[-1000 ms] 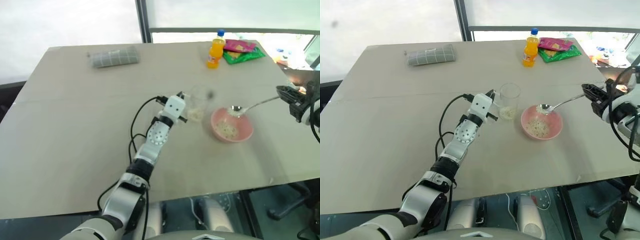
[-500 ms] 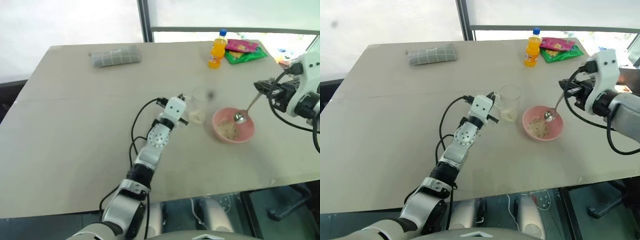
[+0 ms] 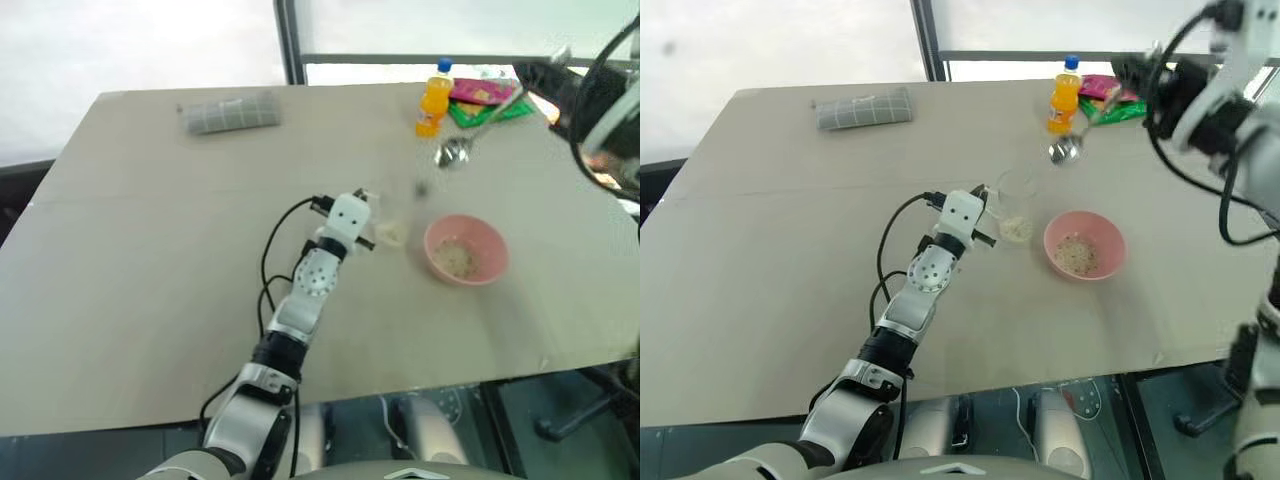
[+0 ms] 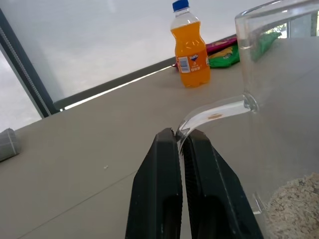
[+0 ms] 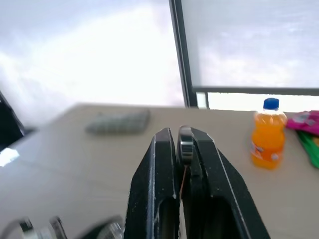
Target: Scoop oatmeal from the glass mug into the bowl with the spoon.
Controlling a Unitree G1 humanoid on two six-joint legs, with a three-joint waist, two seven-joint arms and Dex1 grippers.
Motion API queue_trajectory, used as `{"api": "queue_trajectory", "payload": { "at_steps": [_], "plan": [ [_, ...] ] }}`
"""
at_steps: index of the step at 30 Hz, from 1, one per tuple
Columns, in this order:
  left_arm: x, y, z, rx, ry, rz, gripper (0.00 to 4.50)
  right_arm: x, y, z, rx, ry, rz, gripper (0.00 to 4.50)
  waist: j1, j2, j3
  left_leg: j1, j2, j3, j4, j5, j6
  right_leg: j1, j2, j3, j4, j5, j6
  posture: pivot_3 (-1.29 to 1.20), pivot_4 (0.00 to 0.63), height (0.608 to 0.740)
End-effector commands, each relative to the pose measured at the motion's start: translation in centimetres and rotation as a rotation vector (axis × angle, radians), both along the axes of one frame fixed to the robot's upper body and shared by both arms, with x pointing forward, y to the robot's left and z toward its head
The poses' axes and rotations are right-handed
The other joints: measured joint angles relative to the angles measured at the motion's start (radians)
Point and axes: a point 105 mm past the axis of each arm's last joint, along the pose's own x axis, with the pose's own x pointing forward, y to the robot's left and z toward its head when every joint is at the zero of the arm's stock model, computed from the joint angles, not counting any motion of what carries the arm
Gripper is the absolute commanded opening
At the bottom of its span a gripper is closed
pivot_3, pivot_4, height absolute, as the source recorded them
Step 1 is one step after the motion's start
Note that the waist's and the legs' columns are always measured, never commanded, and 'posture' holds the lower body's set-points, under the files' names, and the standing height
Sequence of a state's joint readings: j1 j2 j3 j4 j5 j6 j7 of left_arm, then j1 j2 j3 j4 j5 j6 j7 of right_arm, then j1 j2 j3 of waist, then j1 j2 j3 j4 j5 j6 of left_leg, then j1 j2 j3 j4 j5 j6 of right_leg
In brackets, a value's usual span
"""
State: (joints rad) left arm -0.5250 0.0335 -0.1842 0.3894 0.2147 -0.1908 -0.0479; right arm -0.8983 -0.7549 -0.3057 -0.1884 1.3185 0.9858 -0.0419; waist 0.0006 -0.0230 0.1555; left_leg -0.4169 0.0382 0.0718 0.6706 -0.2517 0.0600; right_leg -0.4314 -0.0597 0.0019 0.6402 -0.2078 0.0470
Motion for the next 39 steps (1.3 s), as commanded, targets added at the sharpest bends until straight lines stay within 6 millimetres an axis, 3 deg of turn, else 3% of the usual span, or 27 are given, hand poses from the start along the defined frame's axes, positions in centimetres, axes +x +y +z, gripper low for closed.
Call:
{"api": "queue_trajectory", "payload": {
  "at_steps": [1, 9, 14, 20, 21, 23, 28, 30, 36, 39],
  "plan": [
    [0.0, 0.4, 0.7, -0.01, -0.022, 0.024, 0.02, -0.1, 0.4, 0.1, 0.025, 0.015, 0.022, 0.0, 0.004, 0.0, 0.0, 0.0, 0.0, 0.0, 0.0, 0.0, 0.0, 0.0, 0.0, 0.0, 0.0, 0.0, 0.0, 0.0, 0.15, 0.74],
    [0.1, 1.4, 1.1, -0.021, -0.031, 0.072, 0.02, 1.8, 4.0, -4.5, 0.051, 0.158, 0.114, 0.0, 0.004, 0.0, 0.0, -0.001, 0.0, 0.0, 0.0, 0.0, 0.0, 0.0, -0.001, -0.001, 0.001, 0.0, 0.0, 0.0, 0.15, 0.74],
    [-0.1, 2.2, 1.6, -0.026, -0.046, 0.101, 0.02, 2.8, 5.4, -6.5, -0.051, 0.175, 0.124, 0.0, 0.001, 0.0, 0.0, -0.001, 0.0, 0.0, 0.0, 0.0, 0.0, 0.0, -0.001, -0.001, 0.0, 0.0, 0.0, 0.0, 0.15, 0.74],
    [-0.2, 3.0, 1.7, -0.028, -0.039, 0.125, 0.02, 3.9, 6.7, -7.3, -0.098, 0.154, 0.141, 0.0, -0.004, 0.0, 0.0, -0.001, 0.0, 0.0, 0.0, 0.0, 0.0, 0.0, -0.001, -0.001, 0.001, 0.0, 0.0, 0.0, 0.15, 0.74],
    [-0.2, 3.0, 1.7, -0.029, -0.036, 0.127, 0.0, 4.0, 6.8, -7.4, -0.099, 0.15, 0.145, 0.76, -0.005, 0.0, 0.0, -0.001, 0.0, 0.0, 0.0, 0.0, 0.0, 0.0, 0.0, -0.001, 0.001, 0.0, 0.0, 0.0, 0.15, 0.74],
    [-0.2, 3.0, 1.6, -0.031, -0.029, 0.129, 0.0, 4.3, 6.9, -7.3, -0.103, 0.136, 0.147, 1.49, -0.006, 0.0, 0.0, -0.001, 0.0, 0.0, 0.0, 0.0, 0.0, 0.0, 0.0, -0.001, 0.001, 0.0, 0.0, 0.0, 0.15, 0.74],
    [0.0, 2.8, 1.2, -0.037, 0.015, 0.127, 0.0, 5.3, 6.1, -5.8, -0.036, 0.056, 0.069, 4.09, -0.009, 0.0, 0.0, -0.001, 0.0, 0.0, 0.0, 0.0, 0.0, 0.0, 0.0, -0.001, 0.001, 0.0, 0.0, 0.0, 0.15, 0.74],
    [0.1, 2.8, 1.2, -0.038, 0.018, 0.129, 0.0, 5.4, 5.9, -5.4, -0.022, 0.038, 0.057, 4.09, -0.009, 0.0, 0.0, -0.001, -0.001, 0.0, 0.0, 0.0, 0.0, 0.0, 0.0, -0.002, 0.001, 0.0, 0.0, 0.0, 0.15, 0.74],
    [0.1, 2.5, 1.5, -0.035, 0.009, 0.115, 2.17, 5.1, 5.4, -5.4, -0.031, 0.013, 0.038, 4.17, -0.009, 0.0, 0.0, -0.001, -0.001, 0.0, 0.0, 0.0, 0.0, 0.0, -0.001, -0.002, 0.001, 0.0, 0.0, 0.0, 0.15, 0.74],
    [-0.1, 2.5, 1.6, -0.035, 0.005, 0.11, 2.17, 5.0, 5.1, -5.3, -0.031, 0.008, 0.031, 4.17, -0.009, 0.0, 0.0, -0.001, -0.001, 0.0, 0.0, 0.0, 0.0, 0.0, -0.001, -0.002, 0.001, 0.0, 0.0, 0.0, 0.15, 0.74]
  ]
}}
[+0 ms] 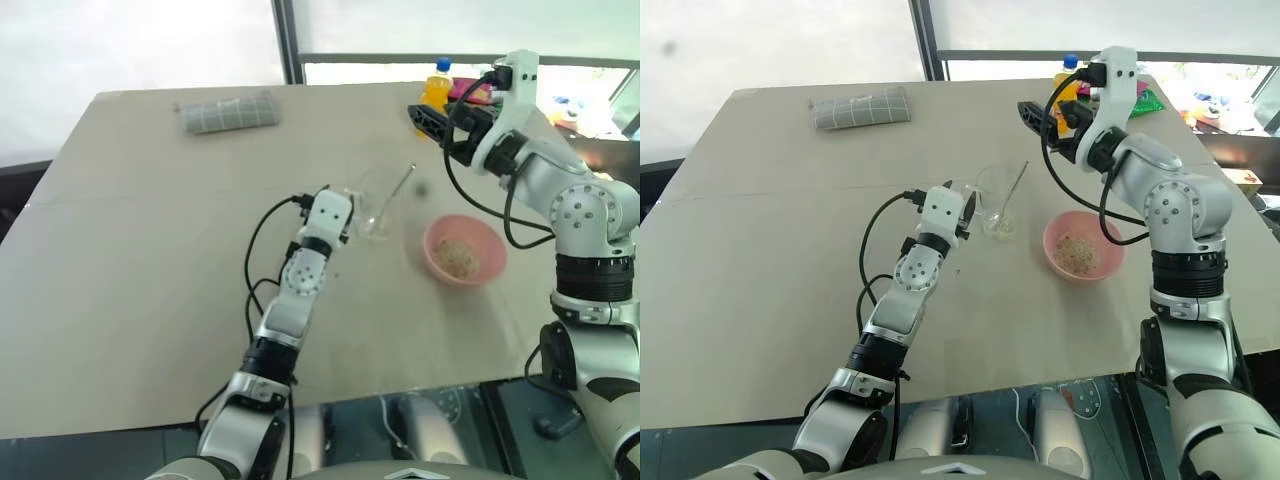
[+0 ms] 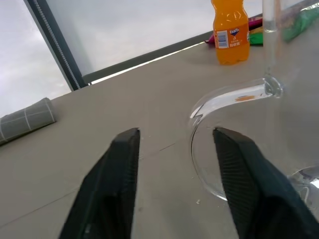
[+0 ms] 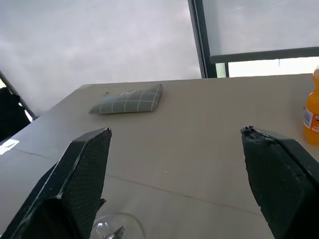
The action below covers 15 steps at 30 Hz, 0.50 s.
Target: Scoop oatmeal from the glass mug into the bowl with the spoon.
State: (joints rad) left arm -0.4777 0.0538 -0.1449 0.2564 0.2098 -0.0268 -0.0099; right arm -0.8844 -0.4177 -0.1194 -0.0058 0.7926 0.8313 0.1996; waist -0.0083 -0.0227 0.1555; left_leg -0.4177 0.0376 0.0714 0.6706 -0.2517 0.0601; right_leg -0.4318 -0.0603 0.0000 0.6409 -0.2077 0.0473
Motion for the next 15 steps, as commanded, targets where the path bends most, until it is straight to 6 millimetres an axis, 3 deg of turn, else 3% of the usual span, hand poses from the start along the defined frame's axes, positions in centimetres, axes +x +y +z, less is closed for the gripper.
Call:
{"api": "queue_trajectory", "payload": {
  "at_steps": [1, 12, 15],
  "plan": [
    [-0.3, -0.3, 1.5, -0.016, -0.053, -0.019, 2.17, -0.9, -0.4, 2.1, 0.02, -0.088, 0.0, 4.17, 0.0, 0.0, 0.0, 0.0, 0.0, 0.0, 0.0, 0.0, 0.0, 0.0, 0.0, 0.0, 0.0, 0.0, 0.0, 0.0, 0.15, 0.74],
    [-2.3, -0.2, 1.2, -0.013, -0.038, -0.094, 2.17, -1.4, -1.0, 1.8, 0.001, -0.122, 0.006, 4.17, -0.002, 0.0, 0.0, 0.0, 0.0, 0.0, 0.0, 0.0, 0.0, 0.0, 0.0, 0.0, 0.0, 0.0, 0.0, 0.0, 0.15, 0.74],
    [-3.3, 0.0, 1.2, 0.006, -0.038, -0.121, 2.17, -1.8, -2.4, 1.3, -0.009, -0.153, -0.024, 4.17, 0.0, 0.0, 0.0, 0.0, 0.0, 0.0, 0.0, 0.0, 0.0, 0.0, 0.0, 0.0, 0.0, 0.0, 0.0, 0.0, 0.15, 0.74]
  ]
}}
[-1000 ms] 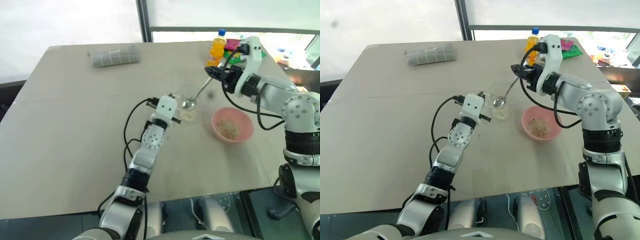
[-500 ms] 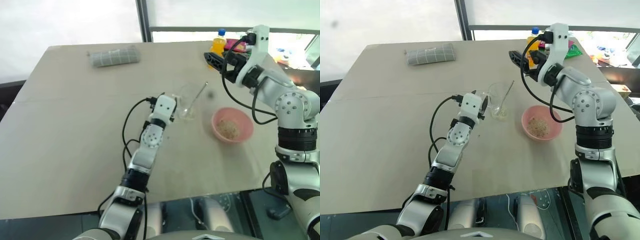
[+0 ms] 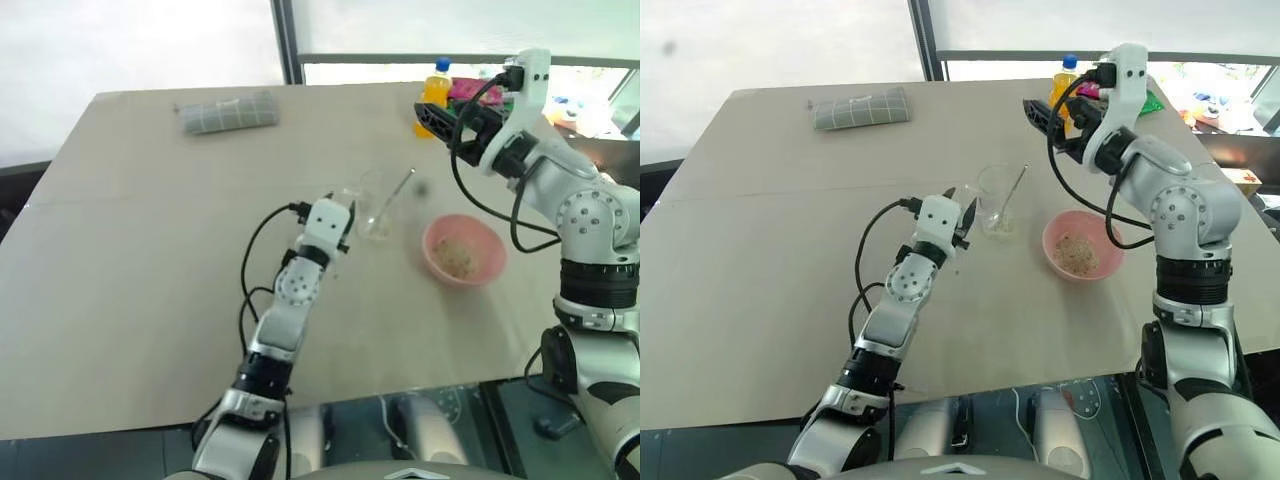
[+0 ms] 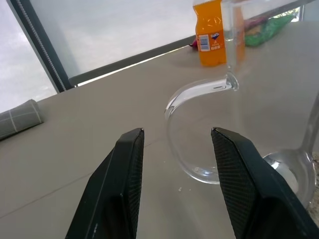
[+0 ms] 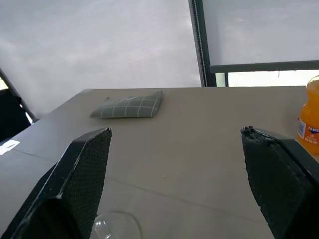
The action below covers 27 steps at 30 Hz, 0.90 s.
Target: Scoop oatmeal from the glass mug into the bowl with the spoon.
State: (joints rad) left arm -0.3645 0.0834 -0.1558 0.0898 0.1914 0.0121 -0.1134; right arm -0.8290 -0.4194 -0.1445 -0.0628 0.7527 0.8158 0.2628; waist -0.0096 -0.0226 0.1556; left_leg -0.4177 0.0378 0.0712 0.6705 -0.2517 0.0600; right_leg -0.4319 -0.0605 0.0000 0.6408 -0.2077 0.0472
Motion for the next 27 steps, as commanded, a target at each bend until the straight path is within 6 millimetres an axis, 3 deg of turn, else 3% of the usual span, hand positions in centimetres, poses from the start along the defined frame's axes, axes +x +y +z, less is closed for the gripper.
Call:
{"api": "queue_trajectory", "payload": {
  "at_steps": [1, 4, 8, 14, 15, 16, 18, 19, 21, 27],
  "plan": [
    [-1.7, -0.1, 1.5, -0.004, -0.048, -0.055, 2.17, -1.2, -2.6, 1.2, -0.027, -0.136, -0.052, 4.17, 0.002, 0.0, 0.0, 0.0, 0.0, 0.0, 0.0, 0.0, 0.0, 0.0, 0.0, 0.0, 0.0, 0.0, 0.0, 0.0, 0.15, 0.74],
    [-3.5, 1.0, 1.0, 0.042, -0.009, -0.107, 2.17, -1.9, -6.1, -0.3, -0.061, -0.137, -0.113, 4.17, 0.007, 0.0, 0.0, 0.0, 0.0, 0.0, 0.0, 0.0, 0.0, 0.0, -0.001, 0.0, -0.001, 0.0, 0.0, 0.0, 0.15, 0.74],
    [-5.9, 5.5, 1.0, 0.042, 0.071, -0.071, 2.17, -4.7, -10.2, -2.9, -0.181, -0.127, -0.139, 4.17, 0.004, 0.001, 0.0, 0.0, 0.0, 0.0, -0.001, 0.0, 0.0, 0.0, -0.002, 0.0, -0.001, 0.0, 0.0, 0.0, 0.15, 0.74],
    [-10.3, 9.5, 0.3, -0.023, 0.21, -0.007, 2.17, -10.9, -12.8, -8.4, -0.214, 0.013, -0.094, 4.17, 0.0, 0.001, 0.0, 0.002, 0.001, -0.001, -0.002, 0.0, 0.0, 0.001, -0.002, -0.001, -0.001, -0.001, 0.0, 0.0, 0.15, 0.74],
    [-11.2, 9.8, -0.4, -0.025, 0.251, -0.001, 2.17, -12.1, -12.8, -9.6, -0.204, 0.053, -0.069, 4.17, -0.001, 0.002, 0.0, 0.003, 0.001, 0.0, -0.002, 0.0, 0.0, 0.001, -0.002, 0.0, -0.001, -0.001, -0.001, 0.0, 0.15, 0.74],
    [-12.2, 9.8, -1.2, -0.032, 0.29, -0.004, 2.71, -13.4, -12.7, -11.0, -0.208, 0.09, -0.041, 4.5, -0.002, 0.001, 0.0, 0.003, 0.001, 0.001, -0.001, 0.0, 0.0, 0.001, -0.002, 0.001, -0.001, -0.003, -0.004, 0.0, 0.15, 0.74],
    [-13.9, 10.3, -2.8, -0.046, 0.356, 0.025, 3.35, -15.7, -11.8, -13.8, -0.205, 0.16, 0.005, 4.5, -0.002, 0.001, 0.0, 0.004, 0.001, 0.001, 0.0, 0.0, 0.0, 0.002, -0.002, 0.001, -0.001, -0.005, -0.001, 0.0, 0.15, 0.74],
    [-14.5, 10.7, -3.7, -0.063, 0.384, 0.059, 3.92, -16.4, -11.2, -14.8, -0.193, 0.184, 0.021, 4.5, -0.002, 0.001, 0.0, 0.004, 0.001, 0.0, 0.0, 0.0, -0.001, 0.002, -0.003, 0.001, -0.001, -0.006, 0.0, 0.0, 0.15, 0.74],
    [-15.3, 11.5, -5.0, -0.065, 0.42, 0.118, 4.35, -17.2, -10.0, -16.0, -0.176, 0.194, 0.047, 4.5, -0.003, 0.001, 0.0, 0.004, 0.001, 0.001, 0.0, -0.001, -0.001, 0.001, -0.003, 0.001, -0.001, -0.006, 0.0, 0.0, 0.15, 0.74],
    [-16.7, 11.9, -6.2, -0.06, 0.439, 0.12, 4.48, -17.6, -8.1, -18.6, -0.255, 0.183, 0.087, 4.5, -0.004, 0.002, 0.0, 0.005, 0.002, 0.0, 0.0, -0.003, -0.006, -0.001, -0.013, -0.005, -0.001, -0.005, -0.001, 0.0, 0.15, 0.74]
  ]
}}
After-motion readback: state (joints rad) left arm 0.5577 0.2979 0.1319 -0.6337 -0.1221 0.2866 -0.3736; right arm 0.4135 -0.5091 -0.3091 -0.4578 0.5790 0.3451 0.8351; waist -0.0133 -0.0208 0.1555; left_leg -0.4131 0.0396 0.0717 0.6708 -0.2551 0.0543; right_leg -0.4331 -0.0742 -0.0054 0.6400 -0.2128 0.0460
